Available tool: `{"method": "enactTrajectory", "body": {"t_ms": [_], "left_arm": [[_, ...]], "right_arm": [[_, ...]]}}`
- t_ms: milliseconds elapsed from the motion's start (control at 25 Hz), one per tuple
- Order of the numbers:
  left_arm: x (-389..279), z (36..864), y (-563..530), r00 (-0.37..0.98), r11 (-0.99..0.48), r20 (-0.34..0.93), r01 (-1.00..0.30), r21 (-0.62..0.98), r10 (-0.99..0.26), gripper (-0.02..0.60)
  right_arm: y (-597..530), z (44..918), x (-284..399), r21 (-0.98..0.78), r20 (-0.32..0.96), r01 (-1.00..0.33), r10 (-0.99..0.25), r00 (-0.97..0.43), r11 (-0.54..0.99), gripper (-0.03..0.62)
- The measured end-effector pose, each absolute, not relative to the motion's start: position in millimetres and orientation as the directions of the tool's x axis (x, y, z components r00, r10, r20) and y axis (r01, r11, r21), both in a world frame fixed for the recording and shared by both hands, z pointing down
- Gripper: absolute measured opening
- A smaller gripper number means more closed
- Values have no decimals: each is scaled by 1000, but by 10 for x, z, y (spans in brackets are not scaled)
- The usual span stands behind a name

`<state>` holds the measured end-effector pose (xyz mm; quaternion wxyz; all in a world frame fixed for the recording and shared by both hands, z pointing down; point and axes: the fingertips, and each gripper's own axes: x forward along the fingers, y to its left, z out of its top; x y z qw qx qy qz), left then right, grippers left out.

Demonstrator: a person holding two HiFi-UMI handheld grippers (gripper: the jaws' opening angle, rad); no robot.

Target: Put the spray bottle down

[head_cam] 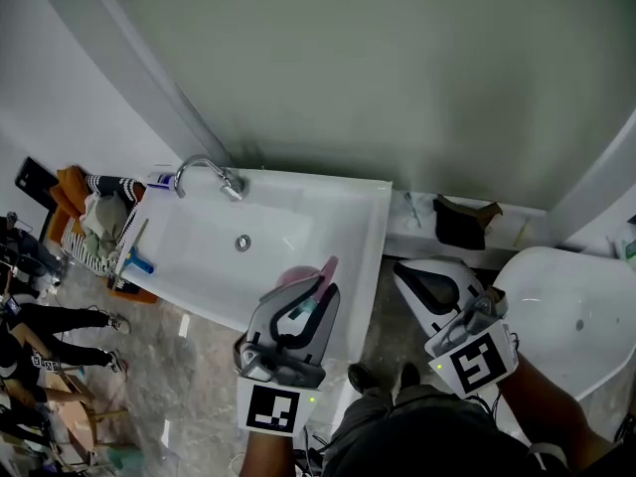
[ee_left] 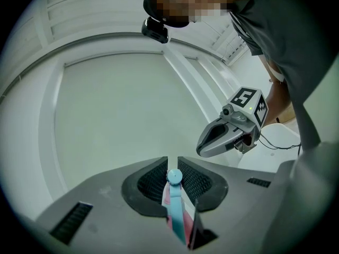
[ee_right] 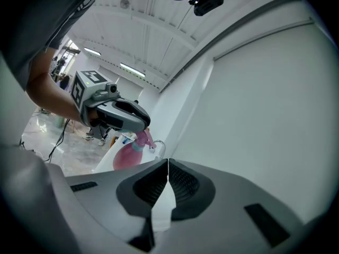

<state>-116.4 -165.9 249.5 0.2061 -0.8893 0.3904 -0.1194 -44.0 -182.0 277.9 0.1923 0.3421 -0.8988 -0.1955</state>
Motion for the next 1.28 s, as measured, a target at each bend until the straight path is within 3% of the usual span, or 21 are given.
{"method": "enactTrajectory", "body": {"t_ms": [760,1280], "left_arm": [[-1750,2578,-2325,759,-694,3,-594,-407,-651,58],[-1727,2750,-2834,715,-675,45,-634,-377,-698,58]], "right_arm": [[-2394,2830,-1030,529,256,-567,-756,-603,632,9],[-2954,2969,-988,497,284,-530,-706,-649,687,9]]}}
